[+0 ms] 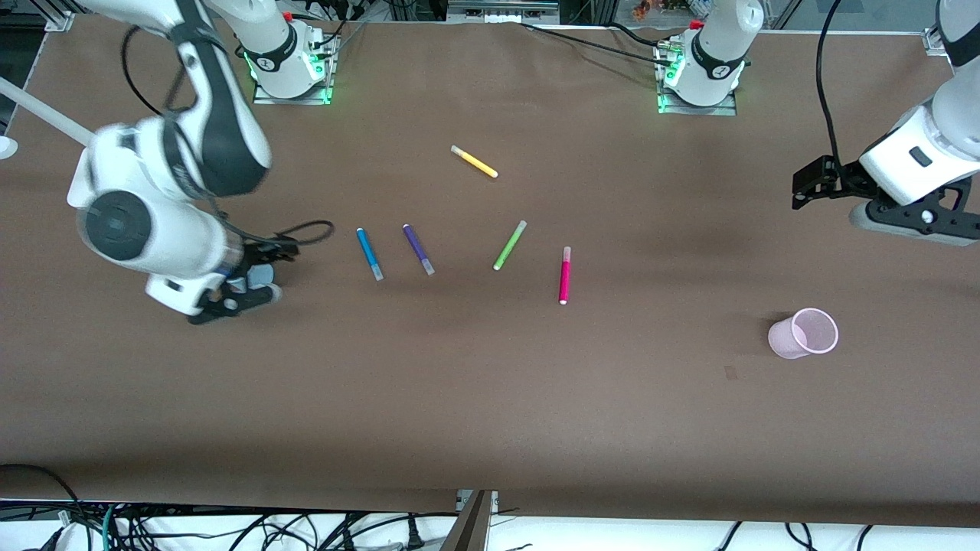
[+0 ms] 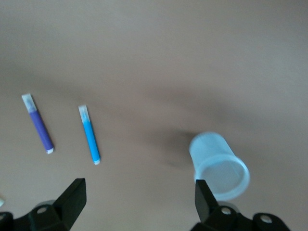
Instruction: Place pink and blue markers in matching cups
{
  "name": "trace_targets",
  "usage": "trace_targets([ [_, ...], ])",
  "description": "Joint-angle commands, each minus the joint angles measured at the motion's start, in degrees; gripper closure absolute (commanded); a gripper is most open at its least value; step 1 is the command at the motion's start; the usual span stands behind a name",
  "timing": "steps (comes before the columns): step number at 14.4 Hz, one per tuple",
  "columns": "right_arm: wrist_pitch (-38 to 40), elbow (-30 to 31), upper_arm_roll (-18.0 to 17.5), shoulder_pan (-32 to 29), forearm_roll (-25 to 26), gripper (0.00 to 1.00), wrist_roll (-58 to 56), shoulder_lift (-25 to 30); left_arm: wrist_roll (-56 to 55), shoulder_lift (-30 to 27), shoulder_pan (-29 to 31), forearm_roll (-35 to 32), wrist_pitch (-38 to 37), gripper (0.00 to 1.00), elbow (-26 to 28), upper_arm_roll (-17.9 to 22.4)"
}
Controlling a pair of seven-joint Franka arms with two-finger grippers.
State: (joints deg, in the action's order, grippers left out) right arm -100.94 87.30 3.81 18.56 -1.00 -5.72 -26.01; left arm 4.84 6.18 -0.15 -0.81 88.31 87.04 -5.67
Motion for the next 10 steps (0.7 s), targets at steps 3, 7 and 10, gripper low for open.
trace_targets([
  [3, -9.78, 2.77, -1.69, 1.91, -1.02, 0.0, -0.69, -5.88, 0.26, 1.99, -1.34, 6.78, 4.22, 0.0, 0.75, -0.92],
  [7, -23.56, 11.72, -3.72, 5.15, -1.73, 0.0, 2.46, -7.03, -8.95, 5.76, -3.36, 6.7, 8.8, 0.0, 0.76, -4.95],
  [10, -26.77, 14.03, -3.72, 7.54, -1.29, 0.0, 4.05, -8.35, -14.66, 8.84, -4.06, 6.53, 13.19, 0.0, 1.2, -7.68],
])
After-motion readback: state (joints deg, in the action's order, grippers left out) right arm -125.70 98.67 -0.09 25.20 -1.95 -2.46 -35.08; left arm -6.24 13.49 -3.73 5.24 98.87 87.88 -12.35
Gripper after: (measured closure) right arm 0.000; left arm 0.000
